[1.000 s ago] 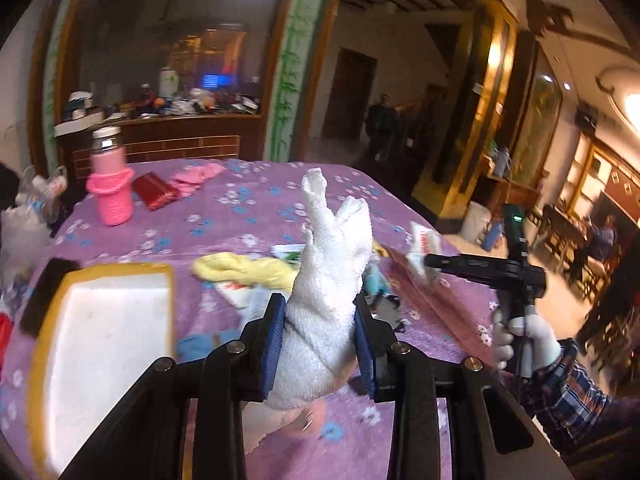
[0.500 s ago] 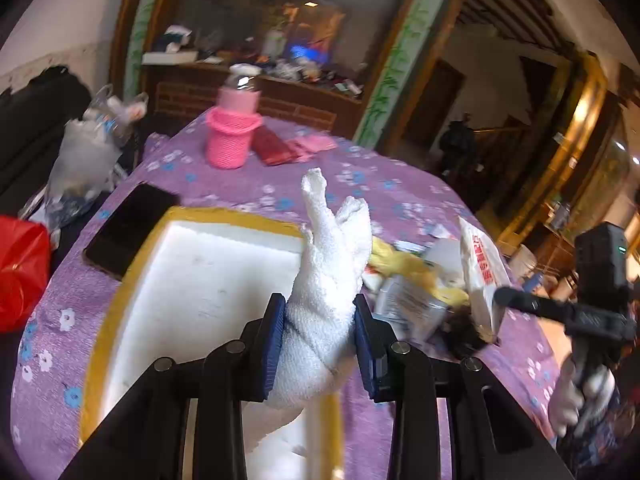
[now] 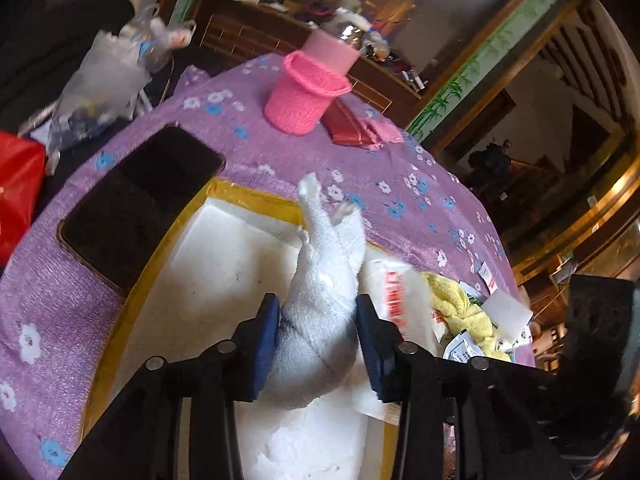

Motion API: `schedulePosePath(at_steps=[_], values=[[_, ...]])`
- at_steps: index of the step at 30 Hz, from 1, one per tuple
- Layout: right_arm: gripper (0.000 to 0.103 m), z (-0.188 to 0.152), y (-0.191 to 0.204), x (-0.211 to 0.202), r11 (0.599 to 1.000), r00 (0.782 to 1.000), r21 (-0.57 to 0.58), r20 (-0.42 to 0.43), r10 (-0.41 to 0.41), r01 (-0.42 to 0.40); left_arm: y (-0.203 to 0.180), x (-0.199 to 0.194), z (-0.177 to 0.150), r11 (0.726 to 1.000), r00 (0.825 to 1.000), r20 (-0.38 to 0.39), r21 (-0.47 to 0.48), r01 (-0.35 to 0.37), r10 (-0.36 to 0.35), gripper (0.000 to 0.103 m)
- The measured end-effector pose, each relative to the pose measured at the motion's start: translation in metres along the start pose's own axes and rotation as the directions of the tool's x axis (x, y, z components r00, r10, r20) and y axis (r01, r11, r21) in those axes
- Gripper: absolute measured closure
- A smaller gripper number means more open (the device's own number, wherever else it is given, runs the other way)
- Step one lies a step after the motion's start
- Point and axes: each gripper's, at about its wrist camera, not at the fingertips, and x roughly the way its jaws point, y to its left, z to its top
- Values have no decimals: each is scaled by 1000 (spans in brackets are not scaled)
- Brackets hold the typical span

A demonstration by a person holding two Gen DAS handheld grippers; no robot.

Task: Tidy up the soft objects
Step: 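Carry towel and envelope into the white foam box and open both tools, then grasp the blue knitted glove with the left tool while the right tool returns to the pile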

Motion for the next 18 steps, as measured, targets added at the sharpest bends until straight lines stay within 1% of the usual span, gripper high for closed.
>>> schedulePosePath(at_steps=[1,2,4,7,9,10,12,14,17,18], values=[[70,0,1,3,1000,1000,6,2,-18,18,3,1,0,1000,1000,-8,-12,6,-7,51],[62,0,-1,4,1000,1000,10,2,-23,23,6,1,1,1000,1000,-11,-23,15,-15,47],[53,1,-4,5,1000,1000,11,8,-20,20,10,-2,-1,999,1000,-7,-38,22,-22,45],[53,-3,-8,-13,1000,999,27,48,-13,12,14,-14,-1,998,1000,11,-51,27,-26,43],[52,-6,-14,-31,1000,996,30,85,-12,10,14,-25,-2,998,1000,31,-55,4,-2,39],[51,-9,-17,-42,999,994,29,109,-21,18,13,-31,-3,998,999,40,-55,-3,5,38],[45,-20,-27,-75,999,984,32,171,-45,40,7,-45,-7,999,998,67,-43,-4,7,36],[37,-34,-40,-106,997,971,51,227,-71,61,-4,-59,-12,1000,996,91,-15,2,-1,33],[34,-61,-69,-150,988,945,102,298,-137,112,-30,-74,-25,999,993,108,41,34,-38,29],[34,-73,-84,-165,982,933,129,316,-171,136,-41,-76,-30,997,993,106,66,43,-49,28]])
